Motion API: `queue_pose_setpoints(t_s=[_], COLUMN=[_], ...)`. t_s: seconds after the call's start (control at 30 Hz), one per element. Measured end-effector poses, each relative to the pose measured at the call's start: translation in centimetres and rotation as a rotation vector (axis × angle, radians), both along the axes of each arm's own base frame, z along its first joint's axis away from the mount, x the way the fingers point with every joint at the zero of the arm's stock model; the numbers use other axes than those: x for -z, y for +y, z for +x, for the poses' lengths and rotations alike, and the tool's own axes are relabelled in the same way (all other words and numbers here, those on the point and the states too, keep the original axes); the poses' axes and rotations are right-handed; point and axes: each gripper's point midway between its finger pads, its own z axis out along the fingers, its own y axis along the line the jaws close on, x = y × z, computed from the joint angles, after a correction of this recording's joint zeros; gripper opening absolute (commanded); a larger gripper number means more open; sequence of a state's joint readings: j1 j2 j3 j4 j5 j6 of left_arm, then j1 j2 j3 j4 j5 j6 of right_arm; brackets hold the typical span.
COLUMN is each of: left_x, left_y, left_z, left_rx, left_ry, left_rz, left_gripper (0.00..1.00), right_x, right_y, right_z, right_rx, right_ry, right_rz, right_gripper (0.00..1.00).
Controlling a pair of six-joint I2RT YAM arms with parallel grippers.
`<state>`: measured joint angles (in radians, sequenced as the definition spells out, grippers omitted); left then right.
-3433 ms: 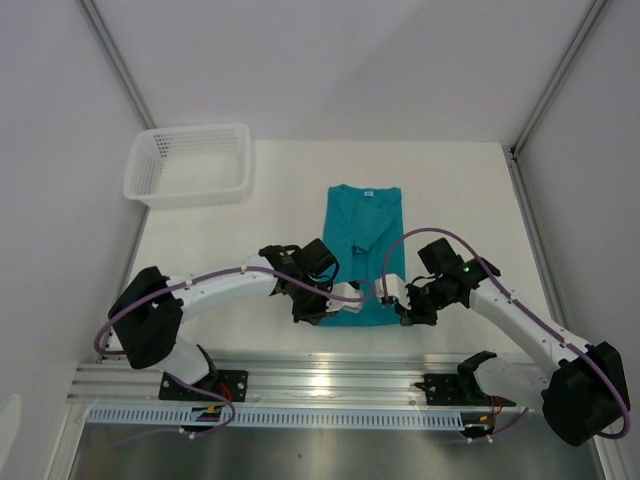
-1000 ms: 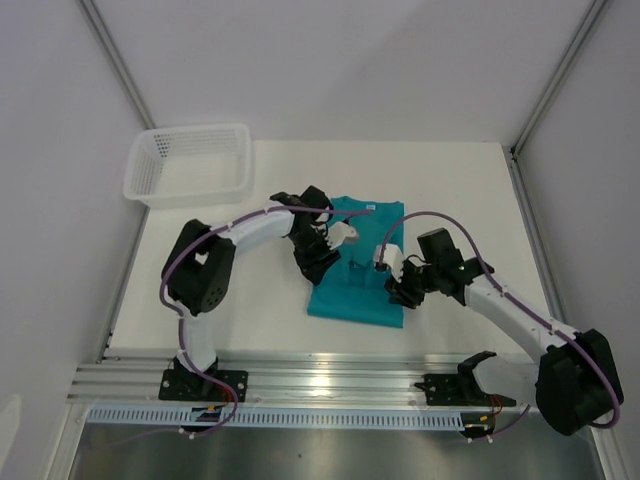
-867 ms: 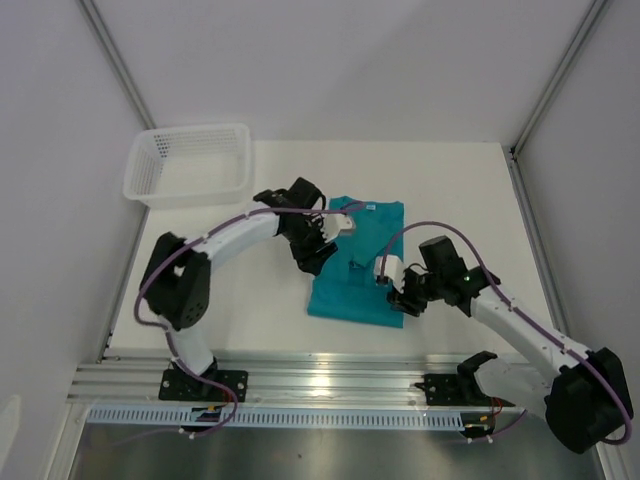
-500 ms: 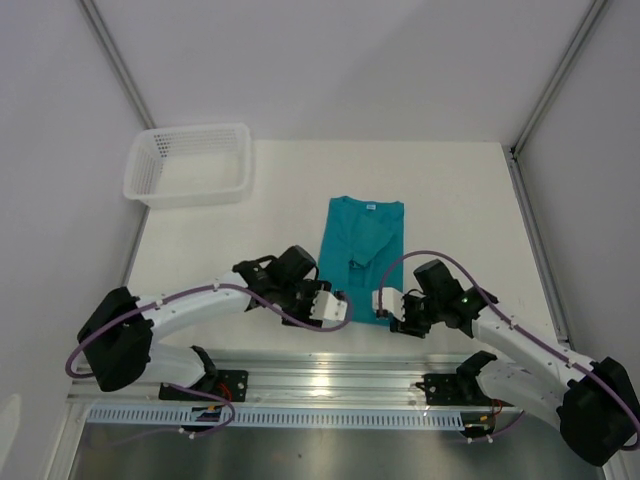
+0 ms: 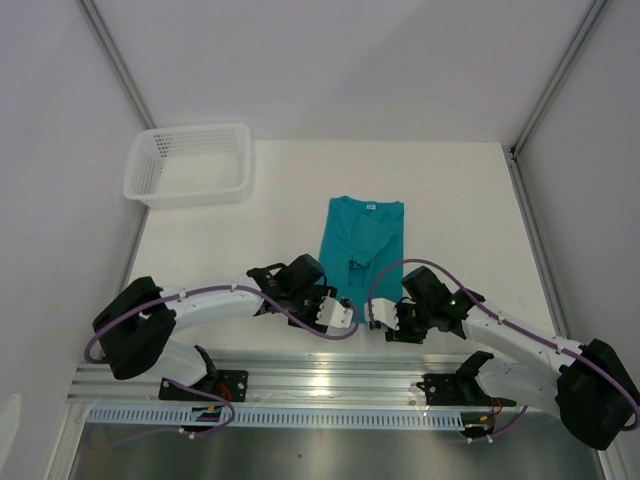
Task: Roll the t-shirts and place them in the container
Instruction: Roll the tshirt
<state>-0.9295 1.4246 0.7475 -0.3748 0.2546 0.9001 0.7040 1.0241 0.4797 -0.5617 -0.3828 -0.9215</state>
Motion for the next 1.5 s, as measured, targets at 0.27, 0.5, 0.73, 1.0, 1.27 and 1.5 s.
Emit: queue_pose_setpoints(t_s=[0.27, 0.5, 0.73, 1.0, 1.27, 1.5], left_x=[0.3, 1.8, 2.0, 1.9, 1.8, 1.0], left_y=[0.1, 0.0, -0.1, -0.1, 0.0, 0.4], left_z=[0.0, 0.7, 1.1, 1.4, 1.2, 0.4], left_rx=[-0.001, -0.034, -0.056, -0.077, -0.115, -0.151], left_ry=[0.006, 0.002, -0.009, -0.017, 0.015, 0.117], left_rz=[0.009, 0.040, 0.037, 0.036, 0.034, 0.047], left_gripper=[0.60, 0.47, 0.28, 0.08, 0.01, 0.01], right_x=[0.7, -0.8, -0.1, 1.1, 1.0, 0.5], right_y=[-0.3, 0.3, 0.3, 0.2, 0.3, 0.2], right_z=[0.6, 1.3, 1.9, 2.5, 3.1, 2.4], right_rx=[0.026, 0.044, 0.061, 0.074, 0.101, 0.092], right_ry=[-0.003, -0.049, -0.049, -0.041, -0.056, -0.005], right_rz=[-0.036, 0.013, -0.010, -0.047, -0.038, -0.037], right_gripper=[0.47, 0.48, 0.48, 0.32, 0.06, 0.00])
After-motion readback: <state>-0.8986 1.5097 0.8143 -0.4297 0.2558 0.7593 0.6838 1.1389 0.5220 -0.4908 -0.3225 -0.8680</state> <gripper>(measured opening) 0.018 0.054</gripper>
